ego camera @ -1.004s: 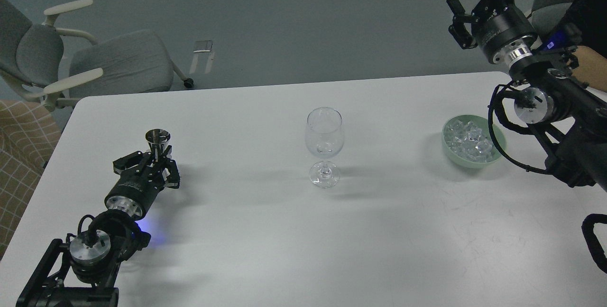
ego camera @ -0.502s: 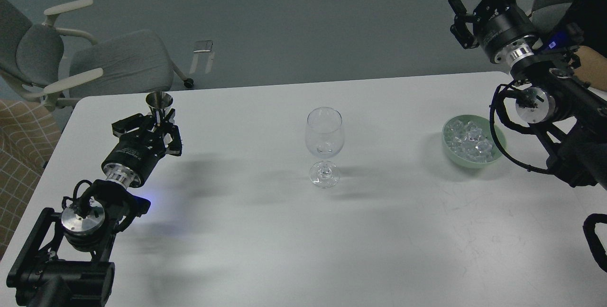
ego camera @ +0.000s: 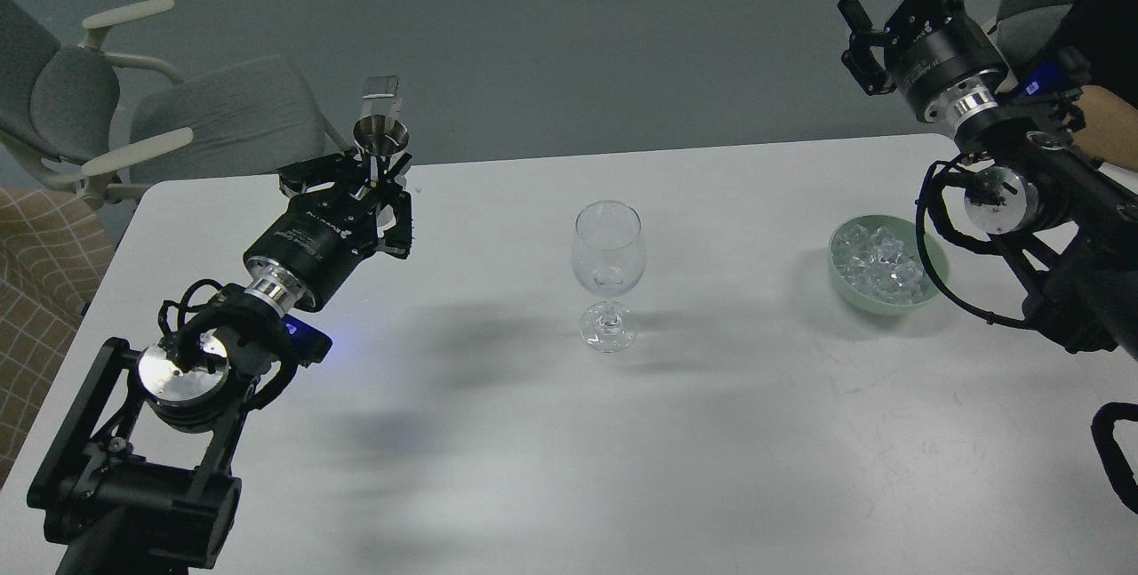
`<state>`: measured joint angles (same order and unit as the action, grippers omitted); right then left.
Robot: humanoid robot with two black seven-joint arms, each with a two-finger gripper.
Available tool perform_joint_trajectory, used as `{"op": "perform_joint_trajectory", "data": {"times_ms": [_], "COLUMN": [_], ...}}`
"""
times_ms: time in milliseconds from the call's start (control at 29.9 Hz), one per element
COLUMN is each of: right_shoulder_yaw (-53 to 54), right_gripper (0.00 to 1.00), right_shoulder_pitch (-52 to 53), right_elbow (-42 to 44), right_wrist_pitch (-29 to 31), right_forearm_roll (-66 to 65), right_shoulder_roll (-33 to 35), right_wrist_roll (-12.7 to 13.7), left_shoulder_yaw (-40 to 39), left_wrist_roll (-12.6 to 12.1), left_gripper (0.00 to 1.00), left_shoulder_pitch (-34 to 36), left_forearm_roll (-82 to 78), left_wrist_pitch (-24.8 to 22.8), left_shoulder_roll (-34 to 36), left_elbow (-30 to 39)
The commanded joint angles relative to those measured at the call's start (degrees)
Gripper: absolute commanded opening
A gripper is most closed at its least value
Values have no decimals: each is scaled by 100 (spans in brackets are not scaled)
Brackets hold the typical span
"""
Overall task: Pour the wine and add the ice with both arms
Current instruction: 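Lift the jigger with the left gripper and carry it over the wine glass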
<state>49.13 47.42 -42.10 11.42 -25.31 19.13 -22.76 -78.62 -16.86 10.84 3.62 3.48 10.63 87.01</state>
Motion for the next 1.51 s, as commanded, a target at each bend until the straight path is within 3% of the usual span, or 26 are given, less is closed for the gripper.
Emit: {"op": "perform_joint_trajectory", "data": {"times_ms": [0,703,1473], "right_shoulder_yaw": [0,0,-9], "right_gripper": [100,100,100], "right_shoulder_pitch": [-4,-22,-57], "right_elbow": [-9,-9,-17], "right_wrist_pitch": [0,0,9], "right_forearm_roll": [9,9,0], "right_shoulder_roll": [12,3,-14], "right_wrist_roll": [0,0,0], "left_shoulder_yaw": [268,1156,1613], "left_wrist_roll": [8,-1,-19], "left_gripper": [0,0,0], "left_shoulder_pitch": [146,480,594], "left_forearm_roll": [-2,-985,-2269], "left_wrist_pitch": [248,487,451], "left_shoulder_roll": [-25,-702,-685], "left_elbow": [123,185,176]}}
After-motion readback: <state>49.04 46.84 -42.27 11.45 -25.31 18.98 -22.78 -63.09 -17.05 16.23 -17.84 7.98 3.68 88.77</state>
